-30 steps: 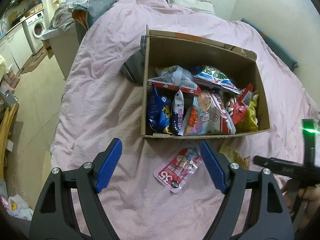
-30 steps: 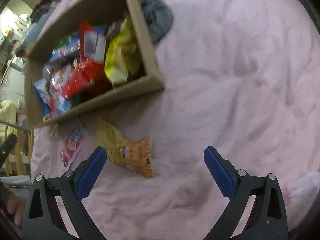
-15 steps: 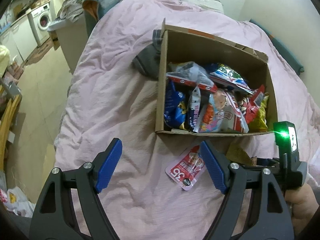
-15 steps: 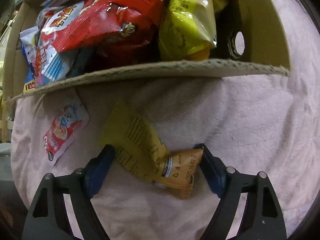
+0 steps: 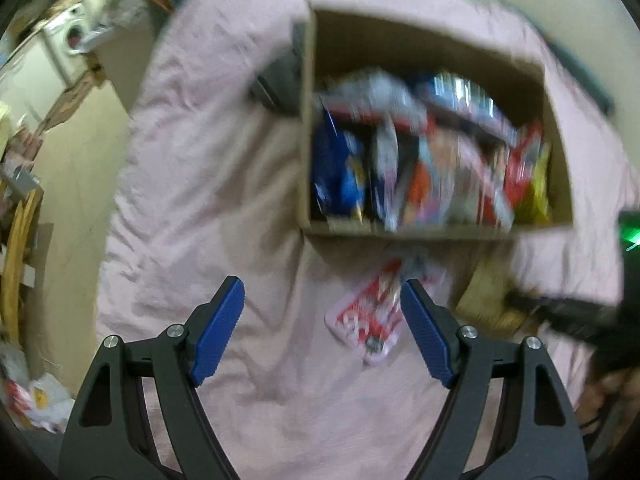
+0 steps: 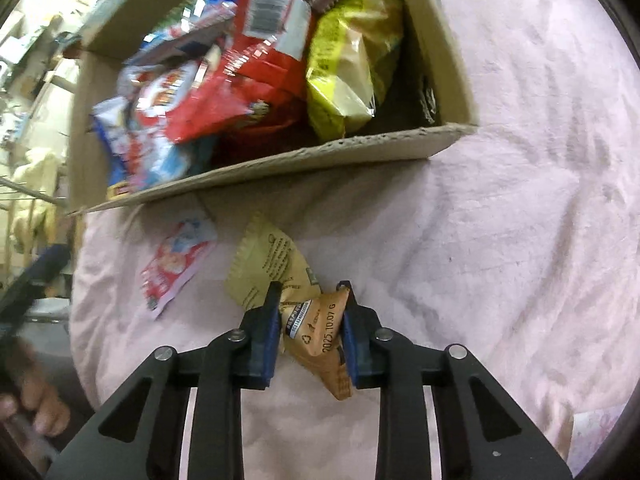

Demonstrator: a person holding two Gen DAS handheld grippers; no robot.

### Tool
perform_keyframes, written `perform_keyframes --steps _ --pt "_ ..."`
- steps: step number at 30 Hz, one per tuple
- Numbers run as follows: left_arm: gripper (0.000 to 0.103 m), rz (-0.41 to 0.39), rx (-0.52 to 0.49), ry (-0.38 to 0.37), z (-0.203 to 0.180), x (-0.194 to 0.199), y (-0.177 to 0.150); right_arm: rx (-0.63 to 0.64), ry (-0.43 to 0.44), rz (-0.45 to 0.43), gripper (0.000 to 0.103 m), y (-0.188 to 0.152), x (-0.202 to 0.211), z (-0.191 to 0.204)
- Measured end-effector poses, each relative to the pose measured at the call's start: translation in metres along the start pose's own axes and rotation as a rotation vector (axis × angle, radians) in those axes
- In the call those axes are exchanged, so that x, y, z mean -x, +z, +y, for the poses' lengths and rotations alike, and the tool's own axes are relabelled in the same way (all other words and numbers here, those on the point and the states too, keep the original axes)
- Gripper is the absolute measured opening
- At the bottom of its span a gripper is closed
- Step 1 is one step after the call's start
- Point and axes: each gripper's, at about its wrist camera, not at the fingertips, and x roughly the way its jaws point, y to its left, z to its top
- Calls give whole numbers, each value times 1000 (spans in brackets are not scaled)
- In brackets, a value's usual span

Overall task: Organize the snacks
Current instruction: 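Grasp the yellow-and-orange wafer pack with the right tool and lift it, then grasp the red-and-white pouch with the left tool while the right tool holds the wafer pack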

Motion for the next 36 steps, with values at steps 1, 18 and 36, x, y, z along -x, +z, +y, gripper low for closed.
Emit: perform_keyframes --steps 1,18,36 --pt "78 45 -33 10 -4 -10 -2 -4 10 -10 27 -3 7 -2" --pt "78 168 -492 30 -83 -88 -5 -72 67 -111 27 -13 68 -50" --pt "34 220 -415 -63 -71 -73 -21 -28 106 -145 27 -11 69 -23"
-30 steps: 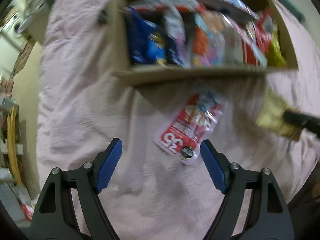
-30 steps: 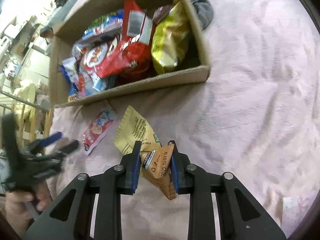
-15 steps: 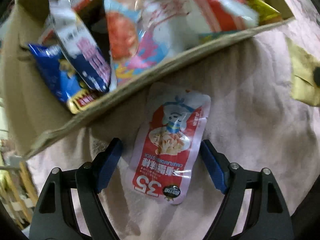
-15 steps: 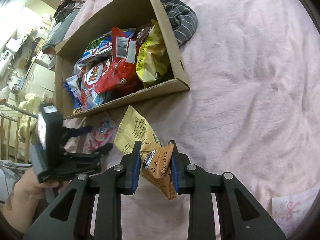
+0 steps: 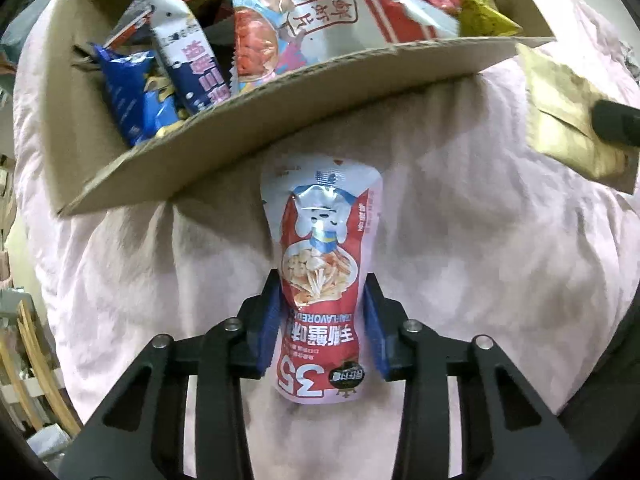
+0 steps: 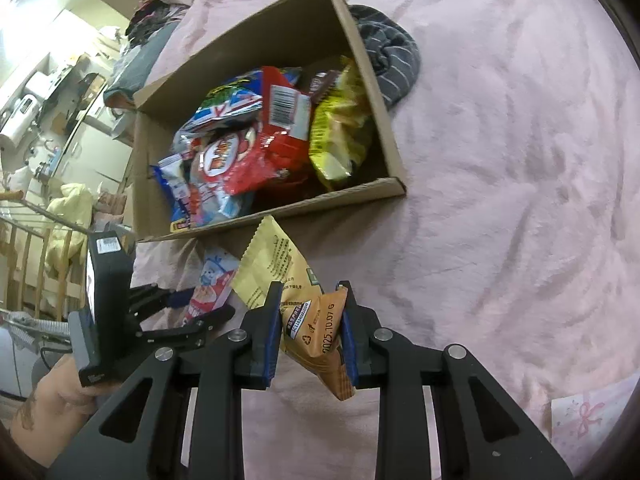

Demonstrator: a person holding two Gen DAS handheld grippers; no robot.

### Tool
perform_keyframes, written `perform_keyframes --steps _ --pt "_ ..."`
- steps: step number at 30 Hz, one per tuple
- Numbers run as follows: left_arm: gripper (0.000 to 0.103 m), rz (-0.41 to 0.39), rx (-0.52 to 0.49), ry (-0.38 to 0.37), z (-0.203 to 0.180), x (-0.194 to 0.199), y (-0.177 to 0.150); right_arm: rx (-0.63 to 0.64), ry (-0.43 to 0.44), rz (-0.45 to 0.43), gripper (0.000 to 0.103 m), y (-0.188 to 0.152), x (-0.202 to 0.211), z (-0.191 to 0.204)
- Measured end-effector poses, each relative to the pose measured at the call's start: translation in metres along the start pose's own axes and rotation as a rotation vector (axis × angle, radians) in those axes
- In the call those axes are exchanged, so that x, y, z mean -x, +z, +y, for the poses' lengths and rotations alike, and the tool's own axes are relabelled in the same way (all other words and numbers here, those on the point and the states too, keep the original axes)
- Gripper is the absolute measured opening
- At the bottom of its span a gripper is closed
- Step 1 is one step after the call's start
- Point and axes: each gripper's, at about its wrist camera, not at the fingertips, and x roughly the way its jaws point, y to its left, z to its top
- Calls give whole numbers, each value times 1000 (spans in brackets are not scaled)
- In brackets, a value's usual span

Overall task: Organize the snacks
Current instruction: 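Grasp the red-and-white pouch with the left tool while the right tool holds the wafer pack, then carry both snacks over the box and lower them inside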

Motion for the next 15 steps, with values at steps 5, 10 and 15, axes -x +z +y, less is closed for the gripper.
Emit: perform_keyframes --steps 5,10,15 --pt "23 -22 35 -5 4 18 -20 -8 22 -6 27 -1 5 0" --pt "17 -74 89 -11 6 34 -37 8 55 -29 27 -1 15 7" --pt "17 -140 171 1 33 64 -59 33 78 -31 27 -4 18 14"
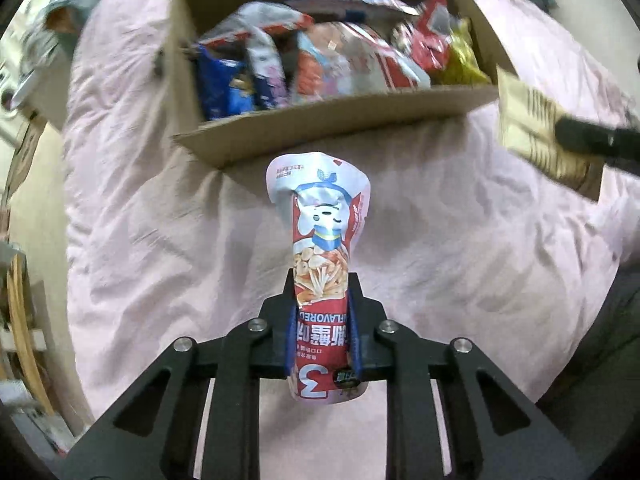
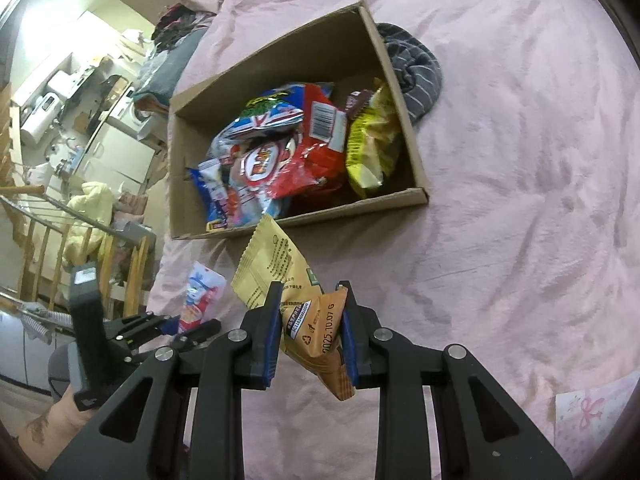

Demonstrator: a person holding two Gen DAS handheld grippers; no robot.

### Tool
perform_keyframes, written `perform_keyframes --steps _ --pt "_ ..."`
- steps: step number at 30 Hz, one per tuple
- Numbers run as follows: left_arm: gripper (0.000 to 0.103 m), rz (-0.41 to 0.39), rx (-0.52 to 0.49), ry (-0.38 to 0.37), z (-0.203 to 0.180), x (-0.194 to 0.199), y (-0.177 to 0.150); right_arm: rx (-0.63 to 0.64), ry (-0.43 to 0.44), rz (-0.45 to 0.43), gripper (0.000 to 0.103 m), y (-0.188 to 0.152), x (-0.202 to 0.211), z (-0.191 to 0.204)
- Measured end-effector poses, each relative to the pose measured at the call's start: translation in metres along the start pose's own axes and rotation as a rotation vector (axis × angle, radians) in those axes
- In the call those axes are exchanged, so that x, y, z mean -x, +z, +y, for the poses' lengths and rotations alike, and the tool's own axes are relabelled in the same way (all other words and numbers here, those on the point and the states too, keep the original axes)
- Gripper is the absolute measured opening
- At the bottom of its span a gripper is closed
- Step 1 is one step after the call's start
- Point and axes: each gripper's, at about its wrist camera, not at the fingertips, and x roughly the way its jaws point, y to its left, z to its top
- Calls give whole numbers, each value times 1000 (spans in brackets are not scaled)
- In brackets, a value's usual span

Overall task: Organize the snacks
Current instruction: 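Carry both snacks over the box and lower them inside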

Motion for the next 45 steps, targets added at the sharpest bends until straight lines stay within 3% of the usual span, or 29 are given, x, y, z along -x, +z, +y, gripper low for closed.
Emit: perform_keyframes --steps 1,7,14,27,33,45 --pt "17 -9 24 2 -9 12 -1 1 4 -1 27 0 1 0" --pt "17 -80 172 31 18 49 5 2 22 -33 27 1 8 3" --pt "17 -169 277 49 18 78 29 -7 35 -98 27 12 16 7" --pt "18 -274 226 67 7 85 86 34 9 -313 27 60 35 22" --pt "18 -312 178 78 8 79 114 56 -85 -404 27 84 30 22" --pt "18 -313 189 64 21 48 166 128 -165 -358 27 122 -13 23"
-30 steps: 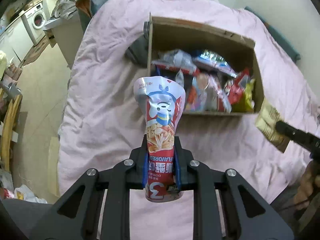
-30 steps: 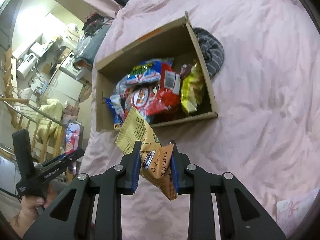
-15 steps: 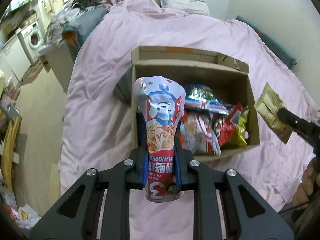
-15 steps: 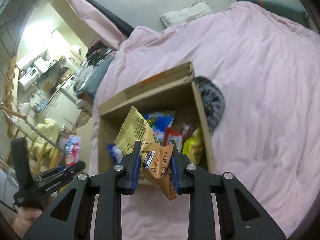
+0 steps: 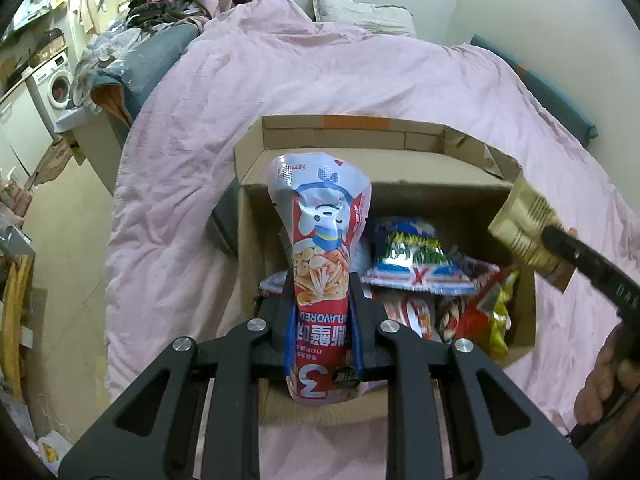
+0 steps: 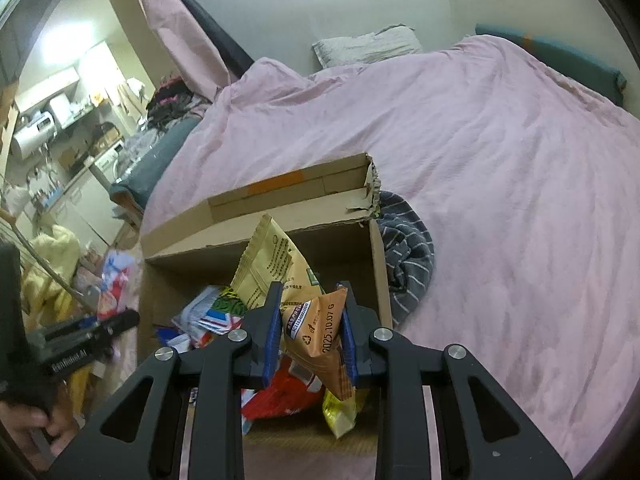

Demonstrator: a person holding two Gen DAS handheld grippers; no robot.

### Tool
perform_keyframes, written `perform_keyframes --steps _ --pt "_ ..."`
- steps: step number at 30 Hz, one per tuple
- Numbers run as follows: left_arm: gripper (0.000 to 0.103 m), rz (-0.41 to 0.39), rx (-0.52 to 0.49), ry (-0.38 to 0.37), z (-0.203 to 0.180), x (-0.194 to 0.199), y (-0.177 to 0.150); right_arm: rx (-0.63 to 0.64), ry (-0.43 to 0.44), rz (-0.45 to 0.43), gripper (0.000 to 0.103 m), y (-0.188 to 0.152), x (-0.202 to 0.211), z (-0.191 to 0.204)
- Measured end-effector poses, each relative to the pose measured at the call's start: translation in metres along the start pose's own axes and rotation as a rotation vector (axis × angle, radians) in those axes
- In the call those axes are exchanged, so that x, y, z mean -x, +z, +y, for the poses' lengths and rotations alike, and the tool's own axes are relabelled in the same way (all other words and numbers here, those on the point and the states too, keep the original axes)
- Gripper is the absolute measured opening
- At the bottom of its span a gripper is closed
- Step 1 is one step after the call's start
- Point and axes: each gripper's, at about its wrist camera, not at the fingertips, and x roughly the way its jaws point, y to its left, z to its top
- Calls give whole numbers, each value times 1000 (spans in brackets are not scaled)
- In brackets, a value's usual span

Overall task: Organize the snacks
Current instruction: 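Carry both snacks over the box and lower them inside, then open both tools to drop the pouch and wafer pack into the box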

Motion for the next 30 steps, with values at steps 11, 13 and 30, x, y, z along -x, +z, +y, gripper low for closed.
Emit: perform_keyframes --steps 11,13,30 --pt "22 51 35 -37 -15 -39 11 146 -77 63 28 2 -38 12" --pt "23 42 24 -22 -17 -40 10 135 -71 75 28 1 -40 10" --pt "83 -15 -31 -60 -30 -22 6 20 45 -29 91 12 -14 2"
